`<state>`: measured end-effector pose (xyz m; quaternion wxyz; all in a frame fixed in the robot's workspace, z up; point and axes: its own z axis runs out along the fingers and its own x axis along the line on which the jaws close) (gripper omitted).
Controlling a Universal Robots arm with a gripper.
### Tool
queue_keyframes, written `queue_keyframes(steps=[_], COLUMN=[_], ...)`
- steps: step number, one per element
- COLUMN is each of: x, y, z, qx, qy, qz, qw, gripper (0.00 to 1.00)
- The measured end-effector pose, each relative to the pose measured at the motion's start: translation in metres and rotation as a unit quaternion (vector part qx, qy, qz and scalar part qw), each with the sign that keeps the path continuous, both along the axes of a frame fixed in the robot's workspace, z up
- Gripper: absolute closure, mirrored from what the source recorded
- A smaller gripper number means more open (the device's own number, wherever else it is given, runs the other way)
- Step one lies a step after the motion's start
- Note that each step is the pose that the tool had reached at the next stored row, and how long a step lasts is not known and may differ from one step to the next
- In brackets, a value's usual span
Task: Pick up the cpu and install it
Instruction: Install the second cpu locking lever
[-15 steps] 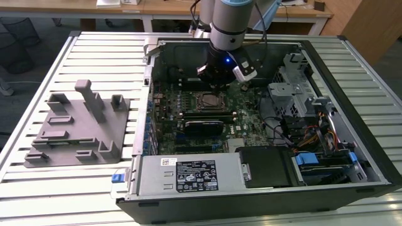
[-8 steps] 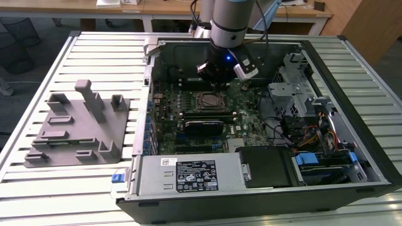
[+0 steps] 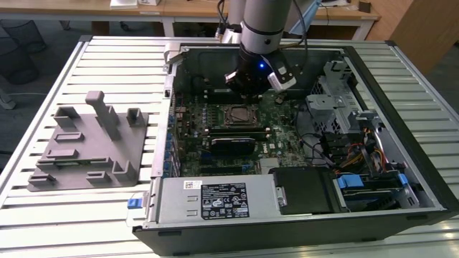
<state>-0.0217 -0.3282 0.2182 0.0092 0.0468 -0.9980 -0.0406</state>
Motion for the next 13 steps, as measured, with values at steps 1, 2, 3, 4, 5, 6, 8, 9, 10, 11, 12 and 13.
queue_keyframes(steps=[1, 2, 3, 4, 5, 6, 8, 9, 10, 11, 12, 13], x=[0.000, 0.000, 0.000, 0.000, 0.000, 0.000, 0.000, 0.000, 0.000, 0.000, 0.000, 0.000], y=[-0.0019, -0.0038, -0.0058, -0.0079, -0.0100, -0.0117, -0.0139, -0.0143, -0.0145, -0.0145, -0.0145, -0.0145], z=[0.0000, 0.0000, 0.0000, 0.0000, 0.0000, 0.0000, 0.0000, 0.0002, 0.0007, 0.0016, 0.0032, 0.0056], qx=[-0.0001, 0.0000, 0.0000, 0.0000, 0.0000, 0.0000, 0.0000, 0.0000, -0.0001, -0.0001, 0.0000, 0.0000], qy=[0.0000, 0.0000, 0.0000, 0.0000, 0.0000, 0.0000, 0.0000, 0.0000, 0.0000, 0.0000, 0.0000, 0.0001], qz=[0.000, 0.000, 0.000, 0.000, 0.000, 0.000, 0.000, 0.000, 0.000, 0.000, 0.000, 0.000], qw=[1.0000, 1.0000, 1.0000, 1.0000, 1.0000, 1.0000, 1.0000, 1.0000, 1.0000, 1.0000, 1.0000, 1.0000], gripper=[0.89, 0.89, 0.89, 0.89, 0.89, 0.89, 0.89, 0.89, 0.89, 0.89, 0.89, 0.89])
